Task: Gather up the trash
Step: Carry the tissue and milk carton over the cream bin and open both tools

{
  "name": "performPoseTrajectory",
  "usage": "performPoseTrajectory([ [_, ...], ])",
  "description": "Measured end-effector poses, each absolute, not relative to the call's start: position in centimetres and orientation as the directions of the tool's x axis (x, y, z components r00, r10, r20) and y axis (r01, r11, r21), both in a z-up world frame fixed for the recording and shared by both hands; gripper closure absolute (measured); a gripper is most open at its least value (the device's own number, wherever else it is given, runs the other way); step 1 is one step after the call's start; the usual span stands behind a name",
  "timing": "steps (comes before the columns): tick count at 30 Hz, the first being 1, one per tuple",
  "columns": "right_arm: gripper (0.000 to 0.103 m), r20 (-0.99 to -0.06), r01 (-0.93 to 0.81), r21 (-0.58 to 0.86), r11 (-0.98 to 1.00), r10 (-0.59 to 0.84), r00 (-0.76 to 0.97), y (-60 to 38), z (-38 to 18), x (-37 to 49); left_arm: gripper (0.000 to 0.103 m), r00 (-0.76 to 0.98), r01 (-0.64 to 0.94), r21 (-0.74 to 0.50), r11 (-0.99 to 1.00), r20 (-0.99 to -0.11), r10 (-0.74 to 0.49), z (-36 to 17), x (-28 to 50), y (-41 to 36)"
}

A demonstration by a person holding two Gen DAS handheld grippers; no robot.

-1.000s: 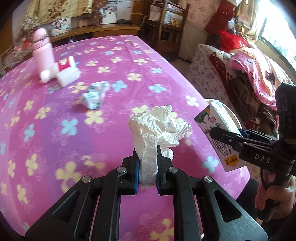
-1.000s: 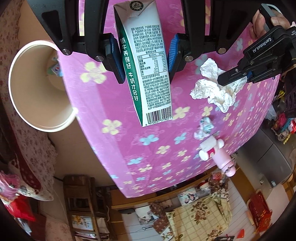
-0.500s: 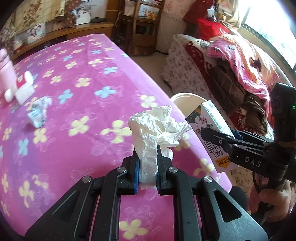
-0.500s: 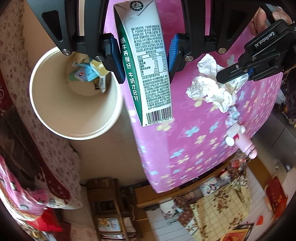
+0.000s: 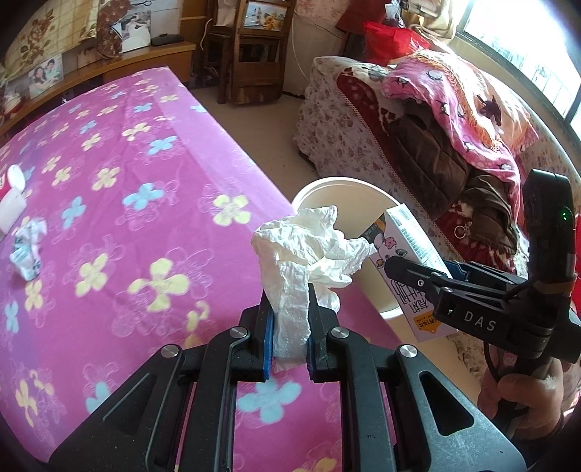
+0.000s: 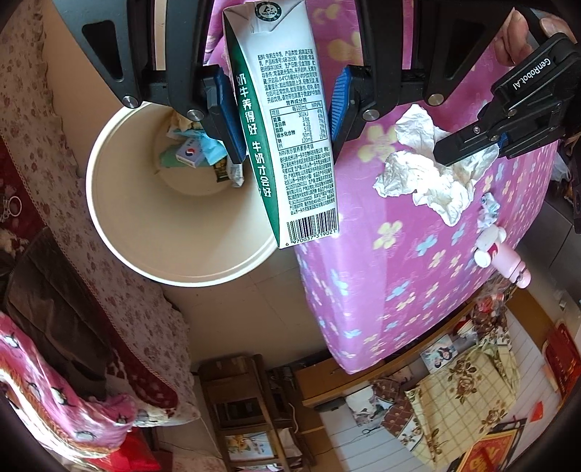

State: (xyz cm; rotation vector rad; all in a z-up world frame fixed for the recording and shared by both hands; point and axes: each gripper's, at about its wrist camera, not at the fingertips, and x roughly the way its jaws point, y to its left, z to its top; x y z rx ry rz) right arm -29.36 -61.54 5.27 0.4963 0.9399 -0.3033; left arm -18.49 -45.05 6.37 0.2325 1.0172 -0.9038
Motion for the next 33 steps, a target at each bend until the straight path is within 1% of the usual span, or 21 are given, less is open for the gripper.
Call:
performPoseTrajectory([
  [10,0.061,-0.835,0.504,0.276,0.819,-0.056,0.547,-64.0,4.4,-30.3,0.092,0.176,0.751,-0.252,0.611,-0.815,-0.552,5.5,-18.5,-47.8],
  [23,0.061,-0.856,0.567,0.282,0.774,-0.063,0.513,-67.0,2.0,-30.5,0.092,0.148,0.761,-0.272,0.589,-0.811,-0.565,4.9,-18.3,-51.2],
  [29,0.061,-0.855,0.612,0.302,0.731,-0.077,0.513,-68.9,0.8,-30.6,0.091,0.132,0.757,-0.305,0.578,-0.795,-0.591,4.7,-18.1,-52.9],
  [30,0.061,-0.855,0.621,0.308,0.721,-0.078,0.514,-69.4,0.6,-30.6,0.087,0.128,0.757,-0.312,0.573,-0.790,-0.600,4.7,-18.1,-53.3],
  [31,0.055,-0.858,0.637,0.313,0.704,-0.078,0.508,-69.9,0.2,-30.5,0.083,0.120,0.760,-0.319,0.567,-0.788,-0.604,4.7,-18.1,-53.6],
  [32,0.050,-0.864,0.655,0.318,0.685,-0.076,0.498,-70.5,0.0,-30.5,0.071,0.114,0.760,-0.323,0.565,-0.789,-0.604,4.7,-18.2,-53.8],
  [33,0.041,-0.865,0.670,0.326,0.667,-0.075,0.495,-70.9,-0.2,-30.6,0.056,0.110,0.755,-0.329,0.567,-0.790,-0.604,4.7,-18.2,-53.8],
])
